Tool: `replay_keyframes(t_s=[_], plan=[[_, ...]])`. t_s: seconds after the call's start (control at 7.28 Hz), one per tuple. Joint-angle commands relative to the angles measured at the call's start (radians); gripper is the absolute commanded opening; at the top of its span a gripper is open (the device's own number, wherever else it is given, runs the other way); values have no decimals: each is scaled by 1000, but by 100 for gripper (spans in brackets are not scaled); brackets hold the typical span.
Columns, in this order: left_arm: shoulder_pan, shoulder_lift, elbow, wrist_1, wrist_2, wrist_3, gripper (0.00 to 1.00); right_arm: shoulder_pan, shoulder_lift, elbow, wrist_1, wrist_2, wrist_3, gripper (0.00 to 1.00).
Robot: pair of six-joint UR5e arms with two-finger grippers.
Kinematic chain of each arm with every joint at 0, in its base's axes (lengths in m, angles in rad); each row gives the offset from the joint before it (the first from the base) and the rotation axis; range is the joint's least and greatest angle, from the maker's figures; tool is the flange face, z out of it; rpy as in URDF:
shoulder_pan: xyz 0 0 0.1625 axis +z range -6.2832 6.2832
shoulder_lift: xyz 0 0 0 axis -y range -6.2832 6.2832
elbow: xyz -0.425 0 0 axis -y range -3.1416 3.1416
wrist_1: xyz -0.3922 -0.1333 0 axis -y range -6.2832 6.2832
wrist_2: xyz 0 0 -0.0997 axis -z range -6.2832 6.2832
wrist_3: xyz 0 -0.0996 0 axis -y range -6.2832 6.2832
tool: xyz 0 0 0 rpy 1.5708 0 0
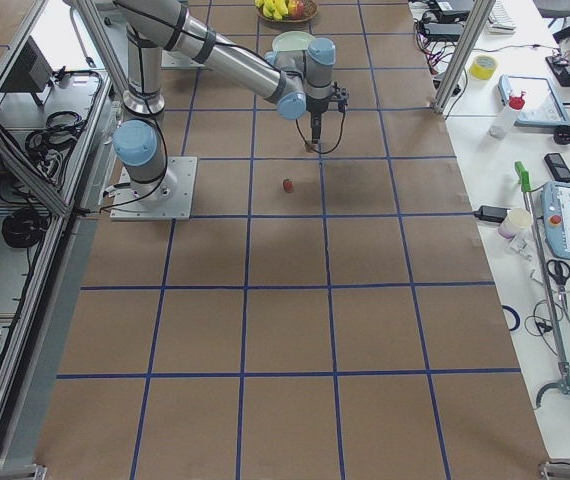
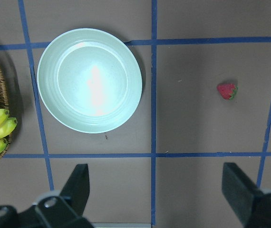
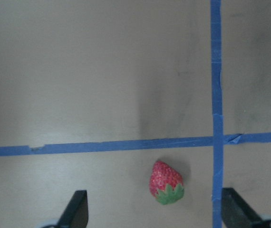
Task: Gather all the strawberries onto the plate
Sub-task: 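Move the right gripper to the strawberry farthest from the robot and grasp it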
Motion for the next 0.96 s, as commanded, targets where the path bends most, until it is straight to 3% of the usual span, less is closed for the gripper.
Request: replay_keyframes(t_s=[0.0, 0.27, 0.55, 0.82], plan=[[-2, 0, -1, 1, 0, 1, 100, -2, 22, 22, -6, 6, 0, 75], [0, 3, -9, 10, 2, 1, 100, -2, 54, 18, -13, 11, 1, 63], [0, 3, -9, 10, 0, 1, 100, -2, 58, 9, -16, 11, 4, 29], [0, 3, -11, 10, 0, 1, 100, -2, 41, -10, -10, 37, 9, 7]])
